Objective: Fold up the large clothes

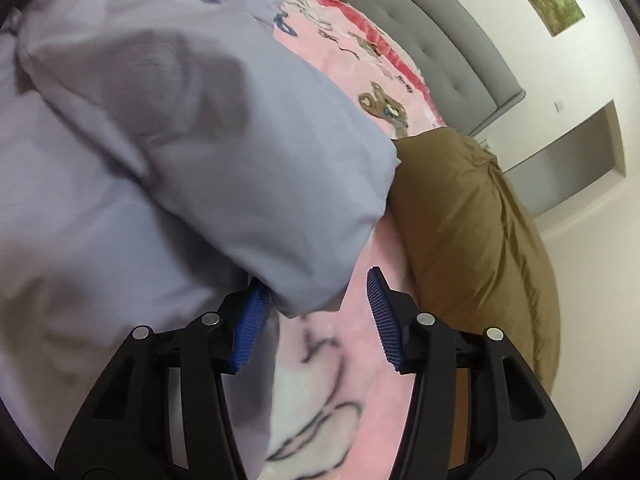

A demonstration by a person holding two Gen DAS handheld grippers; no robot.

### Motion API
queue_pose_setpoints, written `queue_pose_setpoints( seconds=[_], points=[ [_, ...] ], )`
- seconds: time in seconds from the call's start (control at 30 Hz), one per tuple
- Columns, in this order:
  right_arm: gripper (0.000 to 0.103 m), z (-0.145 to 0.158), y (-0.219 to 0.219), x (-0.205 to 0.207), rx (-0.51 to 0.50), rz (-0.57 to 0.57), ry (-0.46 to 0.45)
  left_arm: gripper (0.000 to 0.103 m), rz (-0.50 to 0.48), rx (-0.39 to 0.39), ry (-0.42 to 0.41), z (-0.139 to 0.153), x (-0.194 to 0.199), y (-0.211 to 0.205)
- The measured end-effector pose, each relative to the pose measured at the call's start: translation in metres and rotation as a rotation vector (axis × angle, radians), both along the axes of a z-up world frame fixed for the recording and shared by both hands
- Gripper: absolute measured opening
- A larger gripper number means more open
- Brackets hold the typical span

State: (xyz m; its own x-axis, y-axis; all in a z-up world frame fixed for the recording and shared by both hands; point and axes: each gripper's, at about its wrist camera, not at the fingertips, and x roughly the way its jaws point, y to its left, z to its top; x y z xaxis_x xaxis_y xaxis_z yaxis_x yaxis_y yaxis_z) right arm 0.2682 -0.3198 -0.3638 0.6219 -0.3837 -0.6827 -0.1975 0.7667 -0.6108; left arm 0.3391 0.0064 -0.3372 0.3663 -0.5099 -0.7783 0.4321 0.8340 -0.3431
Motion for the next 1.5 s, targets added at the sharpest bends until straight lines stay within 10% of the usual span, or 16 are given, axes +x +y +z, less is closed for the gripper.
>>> queue_pose_setpoints(
  seconds=[0.1, 0.17, 0.23, 0.4, 0.67, 0.83, 1.03, 1.33, 1.5],
  points=[
    [0.05, -0.002, -0.003, 0.006, 0.004, -0.02, 0.003, 0.04, -0.024, 0.014, -0.011, 0.001, -0.005, -0.002],
    [0.05, -0.005, -0.003, 0.006, 0.007, -0.025, 0.001, 0.066, -0.049, 0.021, 0.001, 0.0, -0.008, -0.004],
    [0.05, -0.007, -0.001, 0.005, 0.006, -0.026, 0.001, 0.07, -0.061, 0.01, 0.019, -0.002, -0.008, -0.003],
    [0.051, -0.009, -0.001, 0.003, 0.037, -0.05, 0.001, 0.069, -0.095, 0.057, 0.02, -0.007, -0.003, -0.007],
    [0.015, 0.04, -0.026, -0.001, 0.379, -0.15, -0.096, 0.012, 0.078, 0.155, -0.131, 0.023, -0.009, -0.003],
    [0.012, 0.056, -0.027, 0.011, 0.39, -0.155, -0.084, 0.012, 0.173, 0.14, -0.132, 0.036, 0.007, 0.003],
    [0.012, -0.009, -0.034, 0.02, 0.25, -0.192, 0.113, 0.012, 0.147, 0.262, -0.004, -0.016, 0.02, -0.016],
    [0.038, -0.001, -0.064, -0.01, 0.444, -0.22, -0.012, 0.015, 0.217, 0.221, -0.113, 0.006, 0.003, -0.014],
    [0.032, -0.003, -0.076, -0.02, 0.528, -0.233, -0.012, 0.043, 0.116, 0.232, -0.181, 0.024, 0.005, -0.029]
  ],
)
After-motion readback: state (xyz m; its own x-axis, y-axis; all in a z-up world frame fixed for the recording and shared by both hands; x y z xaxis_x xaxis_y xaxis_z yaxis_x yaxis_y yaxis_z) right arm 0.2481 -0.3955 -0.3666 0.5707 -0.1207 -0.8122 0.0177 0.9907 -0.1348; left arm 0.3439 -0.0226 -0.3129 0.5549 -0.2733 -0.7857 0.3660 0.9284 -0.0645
